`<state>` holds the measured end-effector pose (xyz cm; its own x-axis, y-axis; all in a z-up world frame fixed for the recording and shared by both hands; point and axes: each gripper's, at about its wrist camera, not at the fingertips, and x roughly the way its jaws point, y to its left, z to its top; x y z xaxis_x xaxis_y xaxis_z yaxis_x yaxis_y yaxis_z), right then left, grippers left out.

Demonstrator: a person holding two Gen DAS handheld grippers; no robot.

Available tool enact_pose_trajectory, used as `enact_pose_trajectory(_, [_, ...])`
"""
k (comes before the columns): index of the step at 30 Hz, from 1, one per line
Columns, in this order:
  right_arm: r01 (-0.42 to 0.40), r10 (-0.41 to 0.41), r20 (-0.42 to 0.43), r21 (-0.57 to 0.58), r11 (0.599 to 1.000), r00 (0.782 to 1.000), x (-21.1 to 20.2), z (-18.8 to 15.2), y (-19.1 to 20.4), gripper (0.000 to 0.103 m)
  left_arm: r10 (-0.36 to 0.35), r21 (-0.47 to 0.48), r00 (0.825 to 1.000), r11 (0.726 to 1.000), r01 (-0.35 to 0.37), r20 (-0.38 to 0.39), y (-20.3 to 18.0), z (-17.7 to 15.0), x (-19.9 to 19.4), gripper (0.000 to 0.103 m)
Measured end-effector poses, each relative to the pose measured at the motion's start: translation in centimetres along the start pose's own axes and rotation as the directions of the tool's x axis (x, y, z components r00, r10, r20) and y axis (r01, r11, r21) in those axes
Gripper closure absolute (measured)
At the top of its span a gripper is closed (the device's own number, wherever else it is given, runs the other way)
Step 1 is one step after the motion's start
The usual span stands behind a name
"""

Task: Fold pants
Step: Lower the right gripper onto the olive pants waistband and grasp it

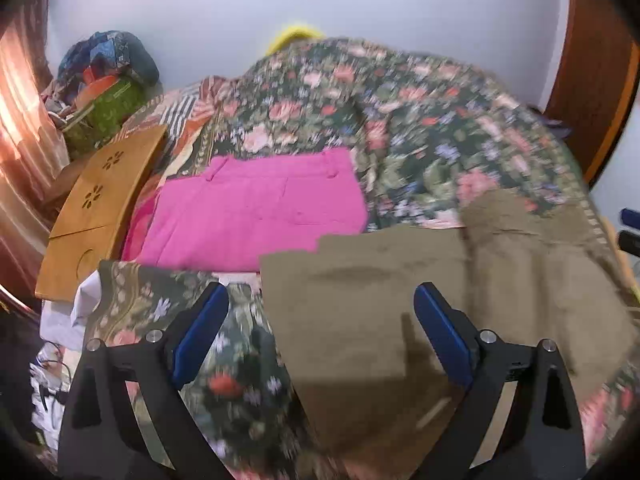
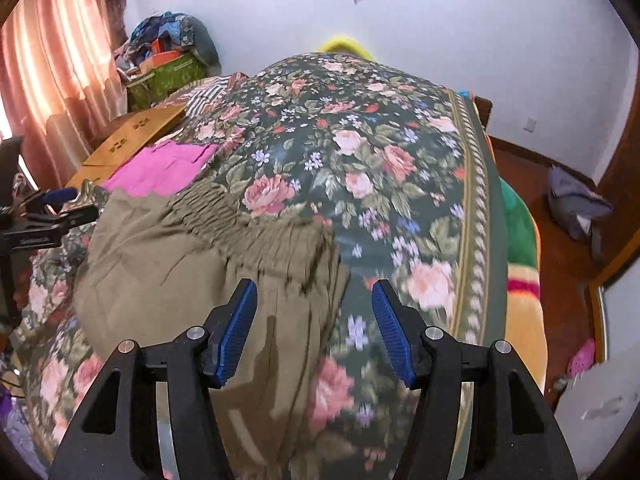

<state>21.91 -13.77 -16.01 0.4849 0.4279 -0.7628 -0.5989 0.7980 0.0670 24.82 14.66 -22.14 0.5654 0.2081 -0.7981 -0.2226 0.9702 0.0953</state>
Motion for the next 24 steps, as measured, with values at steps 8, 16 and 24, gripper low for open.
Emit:
enact_pose_trajectory(8, [-0.032,0.029,-0.111,-0.022,0.999,0.993,5.4,-0.3,0.7,0.047,0.073,-0.056,0.995,0.995,-0.077,-0.072,3.2,-0.4,5.4,0.008])
enact_pose_trajectory(16, [-0.029,0.03,-0.094,0.017,0.999,0.995,4.6,-0.4,-0.5,0.047,0.1,-0.143,0.993,0.984,-0.108,-0.067,6.9,-1.0,3.9,0.008])
enact_pose_trajectory(24, [0.047,-0.047,-0.032,0.007,0.999,0.998,1.0,0.3,0.2,0.042,-0.034,-0.19,0.998,0.981,0.025,-0.047,7.2,-3.4,-0.3,0.008])
